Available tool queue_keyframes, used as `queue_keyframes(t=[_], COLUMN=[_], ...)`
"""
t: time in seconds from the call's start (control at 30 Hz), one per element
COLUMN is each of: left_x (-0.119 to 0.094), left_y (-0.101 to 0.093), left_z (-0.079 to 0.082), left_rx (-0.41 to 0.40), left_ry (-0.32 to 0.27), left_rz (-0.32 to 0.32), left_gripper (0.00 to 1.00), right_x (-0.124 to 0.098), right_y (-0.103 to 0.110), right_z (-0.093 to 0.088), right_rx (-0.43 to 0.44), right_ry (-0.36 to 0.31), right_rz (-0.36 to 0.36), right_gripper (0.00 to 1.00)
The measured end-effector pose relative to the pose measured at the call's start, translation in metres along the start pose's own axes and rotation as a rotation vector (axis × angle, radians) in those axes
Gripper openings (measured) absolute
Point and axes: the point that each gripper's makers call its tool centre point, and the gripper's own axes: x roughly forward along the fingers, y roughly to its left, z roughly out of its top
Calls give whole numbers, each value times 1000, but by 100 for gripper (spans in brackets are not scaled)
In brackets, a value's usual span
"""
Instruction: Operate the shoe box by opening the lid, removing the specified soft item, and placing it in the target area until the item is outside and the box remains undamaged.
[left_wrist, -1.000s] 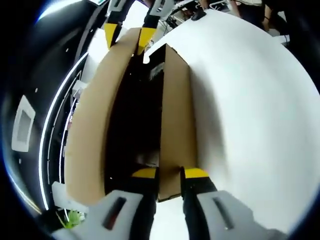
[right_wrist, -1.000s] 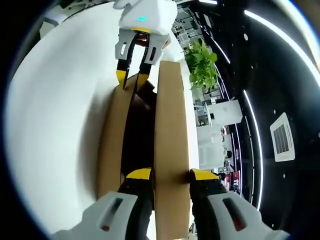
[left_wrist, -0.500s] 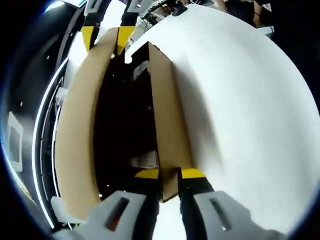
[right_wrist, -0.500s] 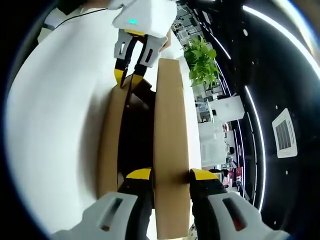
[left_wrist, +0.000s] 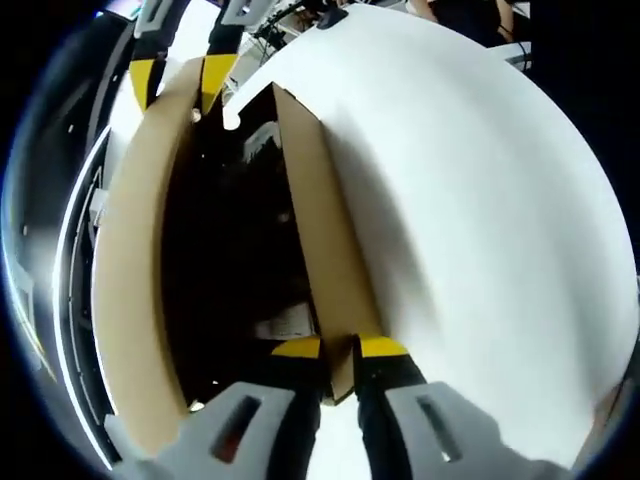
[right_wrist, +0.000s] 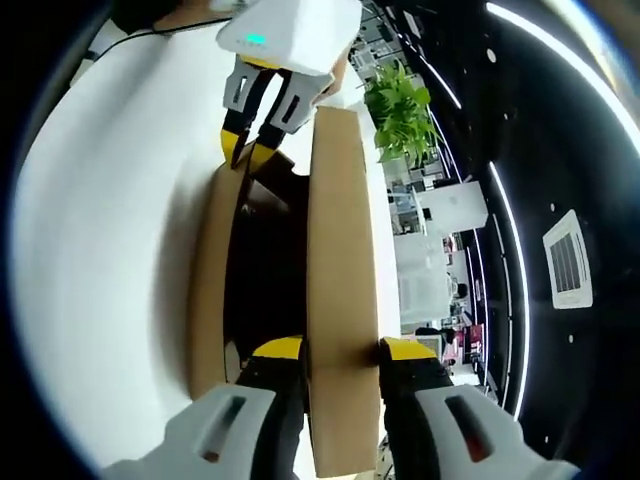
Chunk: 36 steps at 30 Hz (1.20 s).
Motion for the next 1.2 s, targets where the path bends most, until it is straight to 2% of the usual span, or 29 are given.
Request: queue_keyframes(t=[0.07,0.17,0.33,0.47,0.57,0.77,0.9,1.03,1.2], left_x=[0,1,1,0,0,1,1,4,6], left_y=[0,0,-1,-1,0,0,1,1,-1], left_z=[0,1,1,2,1,1,1,3,5], left_rx=[-25,-51,-63,-114,-137,-188,-207,-285,-271], left_ry=[-42,-75,-82,-130,-143,-116,-133,-169,-192], left_rz=[-7,-28,-37,-55,-64,-66,-83,-112,-125], left_gripper=[10,10,9,8,7,7,7,6,6], right_x=[1,2,2,2,3,3,5,6,7], right_y=[-1,-4,-8,-8,-9,-11,-15,-17,-21], right_z=[0,0,-1,-1,-1,-1,-1,-1,-2], right_rx=[-2,-9,1,-3,-7,-8,-10,-12,-10], right_ry=[9,21,22,22,25,26,33,41,51], right_rz=[-2,-7,-7,-13,-16,-15,-21,-27,-36], right_gripper=[28,28,27,27,27,27,27,27,27])
